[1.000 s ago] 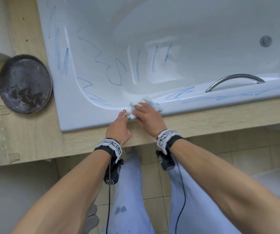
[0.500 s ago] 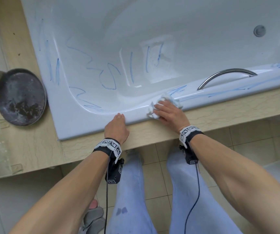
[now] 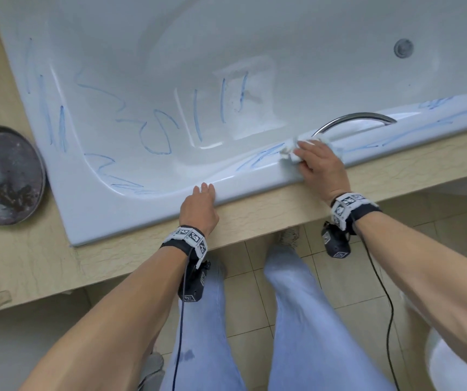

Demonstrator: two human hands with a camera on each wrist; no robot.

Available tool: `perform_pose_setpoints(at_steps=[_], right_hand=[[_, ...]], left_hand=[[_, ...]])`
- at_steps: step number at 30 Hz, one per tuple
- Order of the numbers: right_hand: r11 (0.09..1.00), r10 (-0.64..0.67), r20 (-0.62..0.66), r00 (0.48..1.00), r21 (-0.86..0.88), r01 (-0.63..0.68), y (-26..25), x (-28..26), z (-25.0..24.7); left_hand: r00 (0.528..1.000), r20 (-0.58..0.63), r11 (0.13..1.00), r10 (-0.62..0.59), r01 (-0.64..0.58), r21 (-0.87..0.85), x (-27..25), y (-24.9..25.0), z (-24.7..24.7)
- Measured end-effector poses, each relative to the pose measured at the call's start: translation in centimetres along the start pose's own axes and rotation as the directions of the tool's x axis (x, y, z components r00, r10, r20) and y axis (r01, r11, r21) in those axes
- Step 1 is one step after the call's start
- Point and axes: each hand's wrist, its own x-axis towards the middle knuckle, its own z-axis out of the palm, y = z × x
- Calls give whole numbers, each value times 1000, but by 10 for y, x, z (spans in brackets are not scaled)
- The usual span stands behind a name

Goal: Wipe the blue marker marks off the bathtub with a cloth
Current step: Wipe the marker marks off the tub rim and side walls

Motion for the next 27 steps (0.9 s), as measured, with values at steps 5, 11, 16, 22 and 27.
perform_pose_setpoints(at_steps=[5,11,16,22,27], right_hand=[[958,-260,48,964,138,252,-103,-1,60],[896,-443,207,872,86,435,-112,-23,92],[859,-509,301,807,120,497,-57,-16,55],[956,-287,421,860,75,283,31,-30,-13],[975,-175,417,892,-50,215,34,-32,-34]], left_hand=[[995,42,996,86,-84,-35,3,-26,-6],[995,43,981,93,-84,-174,2,-35,-5],[996,45,981,82,-72,-179,2,-35,-7],[994,57,987,95,-86,-134,1,-33,-6],[992,64,990,111,-104,-98,2,-32,-12]])
